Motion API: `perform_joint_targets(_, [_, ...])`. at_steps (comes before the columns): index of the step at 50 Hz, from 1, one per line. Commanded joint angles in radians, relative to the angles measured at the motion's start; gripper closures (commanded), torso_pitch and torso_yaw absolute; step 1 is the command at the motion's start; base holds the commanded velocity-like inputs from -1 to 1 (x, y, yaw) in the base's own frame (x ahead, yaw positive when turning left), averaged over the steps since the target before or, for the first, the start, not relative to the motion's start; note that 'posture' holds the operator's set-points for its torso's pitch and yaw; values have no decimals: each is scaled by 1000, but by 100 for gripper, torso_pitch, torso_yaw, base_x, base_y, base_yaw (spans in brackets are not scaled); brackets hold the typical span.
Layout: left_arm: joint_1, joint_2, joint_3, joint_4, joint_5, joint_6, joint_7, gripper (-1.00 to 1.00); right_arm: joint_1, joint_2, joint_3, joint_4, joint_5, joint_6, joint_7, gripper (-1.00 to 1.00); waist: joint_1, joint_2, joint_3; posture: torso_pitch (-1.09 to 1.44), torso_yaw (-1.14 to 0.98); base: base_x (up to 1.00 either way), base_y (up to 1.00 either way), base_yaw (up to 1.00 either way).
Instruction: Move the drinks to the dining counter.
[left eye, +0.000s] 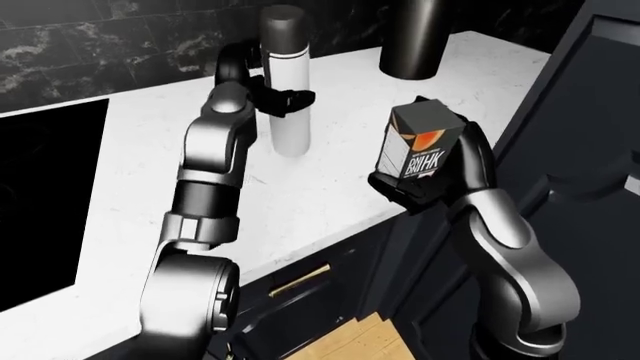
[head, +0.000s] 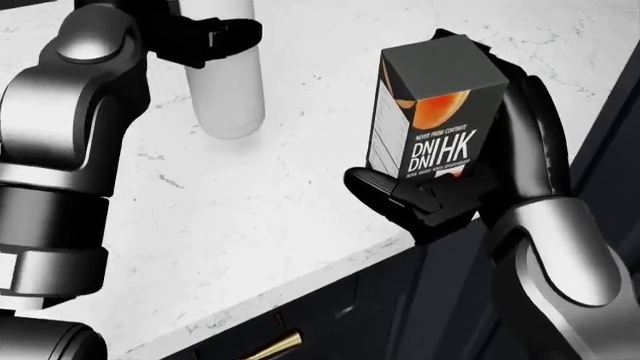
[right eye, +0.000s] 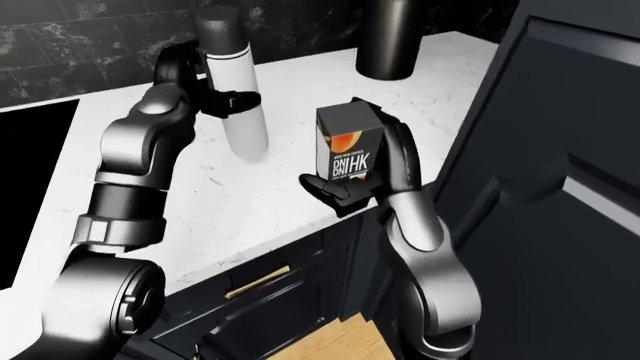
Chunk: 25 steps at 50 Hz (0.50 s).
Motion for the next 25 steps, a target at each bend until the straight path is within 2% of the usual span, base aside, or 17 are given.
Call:
perform_joint_targets(1, [-42,6,3,-59,1,-14,-2,100,-31,-4,-13,-50,0,-42,-2,100,-2,4,-48,0,0,-60,0,0])
perform_joint_targets(4, [-37,8,6,-71,2,-9,-4,100,-22,-2,-11,-50,1,-47,2,100,0,5,-58,0,0,-86,0,0])
perform_joint_targets(8, [-34,9,7,-89,2,2,-5,100,-22,0,-9,-58,0,-40,1,100,-5,3,-47,0,0,-100,1,0])
perform_joint_targets(11, [-32,11,8,-95,2,5,-6,100,-20,2,-4,-56,-3,-43,3,100,-7,-20,-31,0,0,-100,3,0])
perform_joint_targets(13, [-30,11,9,-101,1,8,-7,100,-18,3,-2,-51,-6,-49,5,100,-9,-42,-38,0,0,-100,4,0])
perform_joint_targets(14, [-30,10,9,-101,1,7,-6,100,-17,3,-1,-51,-7,-51,6,100,-5,-43,-40,0,0,-100,4,0])
perform_joint_targets(19, [-30,9,7,-114,0,17,-7,100,-17,5,-2,-50,-11,-52,11,100,11,-22,-36,0,0,-100,6,0])
perform_joint_targets(21, [-27,9,7,-125,0,23,-7,100,-16,6,-2,-51,-11,-52,11,100,19,-7,-32,0,0,-100,6,0])
perform_joint_targets(22, [-27,9,7,-123,0,21,-7,100,-15,6,-3,-52,-11,-51,11,100,23,8,-28,0,0,-100,6,0])
perform_joint_targets(23, [-28,9,6,-121,0,20,-8,100,-16,7,-4,-56,-10,-47,11,100,26,32,-26,0,0,-100,7,0])
perform_joint_targets(24, [-28,8,6,-125,0,23,-8,100,-16,7,-4,-55,-10,-48,11,100,31,81,-32,0,0,-100,6,0])
perform_joint_targets(25, [-28,8,6,-126,1,24,-8,100,-19,7,-6,-60,-9,-42,10,100,36,61,-16,0,0,-100,6,0])
